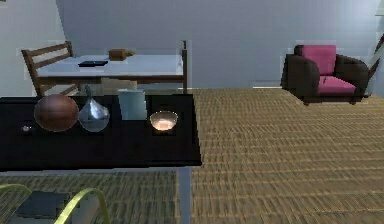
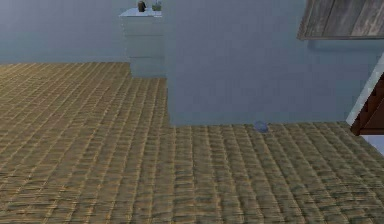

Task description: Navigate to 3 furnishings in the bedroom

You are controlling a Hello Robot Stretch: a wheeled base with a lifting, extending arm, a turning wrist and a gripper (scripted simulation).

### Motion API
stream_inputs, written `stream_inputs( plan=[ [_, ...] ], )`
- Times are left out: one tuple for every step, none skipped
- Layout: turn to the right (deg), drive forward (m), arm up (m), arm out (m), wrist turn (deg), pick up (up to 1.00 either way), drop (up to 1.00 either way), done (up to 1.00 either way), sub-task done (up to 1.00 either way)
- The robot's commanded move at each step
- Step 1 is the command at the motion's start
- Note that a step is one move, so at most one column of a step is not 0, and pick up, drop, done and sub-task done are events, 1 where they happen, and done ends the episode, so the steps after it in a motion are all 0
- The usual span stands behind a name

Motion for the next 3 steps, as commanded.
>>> stream_inputs(
  plan=[
    [-30.0, 0.00, 0.00, 0.00, 0.0, 0.00, 0.00, 0.00, 0.00],
    [0.0, 0.00, 0.00, 0.00, 0.0, 0.00, 0.00, 0.00, 1.00],
    [45.0, 0.00, 0.00, 0.00, 0.0, 0.00, 0.00, 0.00, 0.00]
  ],
)
